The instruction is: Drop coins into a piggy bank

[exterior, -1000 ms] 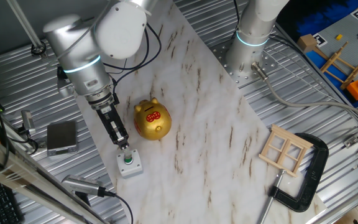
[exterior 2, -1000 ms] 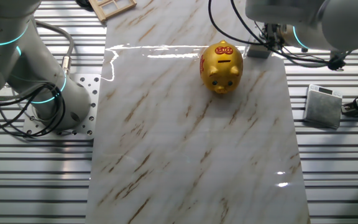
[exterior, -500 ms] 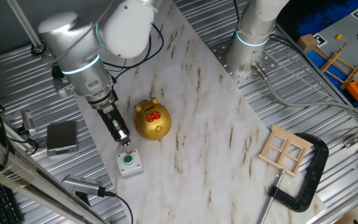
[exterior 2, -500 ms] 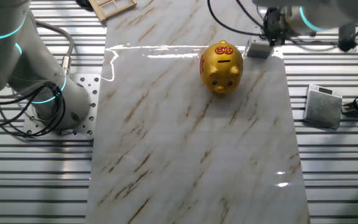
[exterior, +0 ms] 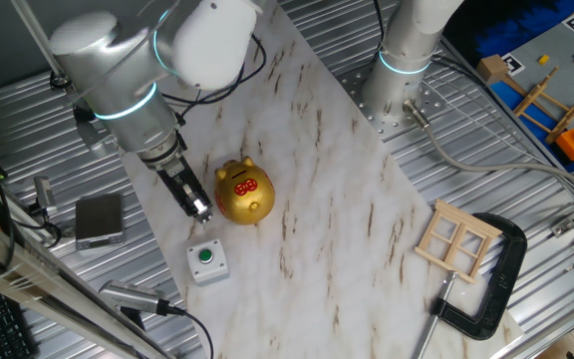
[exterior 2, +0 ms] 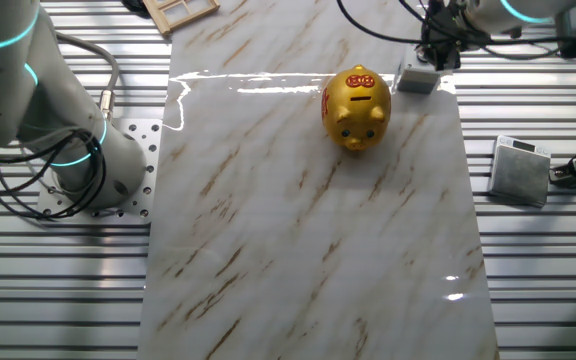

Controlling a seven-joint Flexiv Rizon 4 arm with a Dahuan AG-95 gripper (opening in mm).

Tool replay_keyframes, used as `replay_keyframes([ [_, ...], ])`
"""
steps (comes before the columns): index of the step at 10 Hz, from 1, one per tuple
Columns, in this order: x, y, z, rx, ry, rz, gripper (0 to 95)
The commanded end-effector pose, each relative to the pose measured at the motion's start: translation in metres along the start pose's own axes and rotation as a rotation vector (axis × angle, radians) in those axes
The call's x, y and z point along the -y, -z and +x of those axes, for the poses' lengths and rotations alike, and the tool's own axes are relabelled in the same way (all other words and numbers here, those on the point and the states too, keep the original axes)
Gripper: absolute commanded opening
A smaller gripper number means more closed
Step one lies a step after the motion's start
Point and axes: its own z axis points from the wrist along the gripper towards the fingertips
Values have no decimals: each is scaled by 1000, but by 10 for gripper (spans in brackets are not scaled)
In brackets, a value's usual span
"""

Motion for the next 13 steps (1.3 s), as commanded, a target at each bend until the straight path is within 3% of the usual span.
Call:
replay_keyframes([
  [1,5,9,12,-34,32,84,0],
  [2,7,12,17,-41,42,110,0],
  [3,8,14,20,-43,46,116,0],
  [13,12,17,27,-38,39,144,0],
])
